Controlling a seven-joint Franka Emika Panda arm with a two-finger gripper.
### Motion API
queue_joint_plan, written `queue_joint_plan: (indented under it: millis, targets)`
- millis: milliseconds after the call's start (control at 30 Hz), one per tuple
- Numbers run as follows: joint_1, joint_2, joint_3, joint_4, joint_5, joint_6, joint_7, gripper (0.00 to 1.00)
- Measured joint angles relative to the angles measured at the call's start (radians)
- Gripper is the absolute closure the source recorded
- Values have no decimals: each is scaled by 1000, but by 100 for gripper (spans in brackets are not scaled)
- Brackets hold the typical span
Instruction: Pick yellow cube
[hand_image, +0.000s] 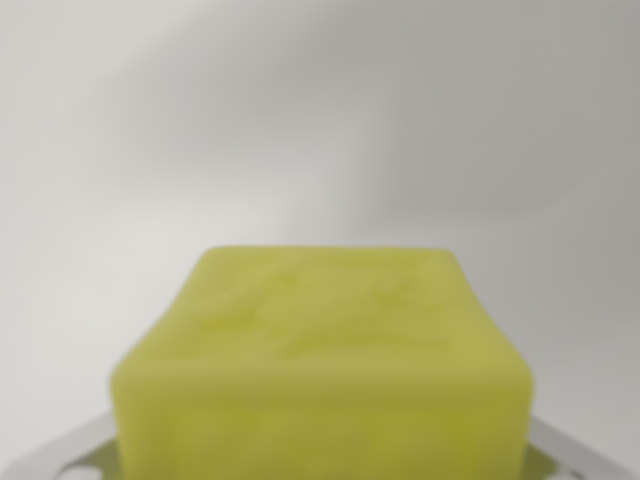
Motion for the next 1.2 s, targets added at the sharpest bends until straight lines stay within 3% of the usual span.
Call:
queue_joint_plan:
  millis: [1200]
  targets:
    - [1, -122, 0, -1, 5, -121, -3, 100]
